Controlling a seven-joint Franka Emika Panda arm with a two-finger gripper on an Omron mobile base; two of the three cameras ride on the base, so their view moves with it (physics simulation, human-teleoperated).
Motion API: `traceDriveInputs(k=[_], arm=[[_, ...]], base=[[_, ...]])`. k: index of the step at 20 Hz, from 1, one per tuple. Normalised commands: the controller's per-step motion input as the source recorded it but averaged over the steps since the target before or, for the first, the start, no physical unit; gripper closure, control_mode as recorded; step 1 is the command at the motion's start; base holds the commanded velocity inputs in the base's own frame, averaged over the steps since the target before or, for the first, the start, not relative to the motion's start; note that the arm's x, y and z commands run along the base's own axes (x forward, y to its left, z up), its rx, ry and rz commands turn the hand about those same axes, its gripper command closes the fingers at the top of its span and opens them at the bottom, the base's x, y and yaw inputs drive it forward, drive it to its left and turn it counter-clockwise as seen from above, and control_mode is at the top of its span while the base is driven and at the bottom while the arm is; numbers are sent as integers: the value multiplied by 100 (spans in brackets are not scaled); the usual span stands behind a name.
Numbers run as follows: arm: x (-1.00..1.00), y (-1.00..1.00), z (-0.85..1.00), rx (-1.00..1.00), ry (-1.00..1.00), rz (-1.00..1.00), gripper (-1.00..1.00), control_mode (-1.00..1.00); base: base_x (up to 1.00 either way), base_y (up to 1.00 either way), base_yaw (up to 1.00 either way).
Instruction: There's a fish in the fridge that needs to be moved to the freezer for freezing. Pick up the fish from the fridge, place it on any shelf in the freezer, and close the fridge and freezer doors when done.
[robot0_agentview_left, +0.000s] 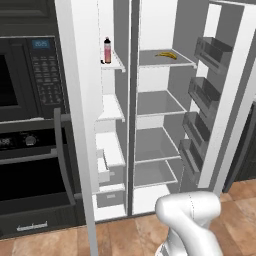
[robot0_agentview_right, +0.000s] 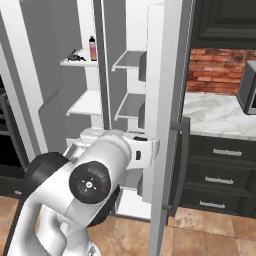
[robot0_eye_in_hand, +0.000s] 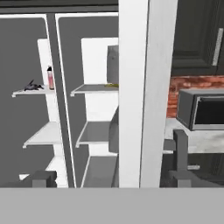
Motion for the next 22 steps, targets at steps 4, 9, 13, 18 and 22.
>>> traceDriveInputs(k=[4,9,13,18,22], arm=[[1,-100,-7,2,-17,4,-100,-100],[29,-89,-21,1,-13,7,-100,-100],[49,-94,-46,2,-12,12,-100,-100],[63,-85,-66,0,-8,12,-100,-100],[91,-82,-52,2,-2,16,-100,-100]], base=[[0,0,0],[0,0,0],[0,0,0],[0,0,0],[0,0,0]])
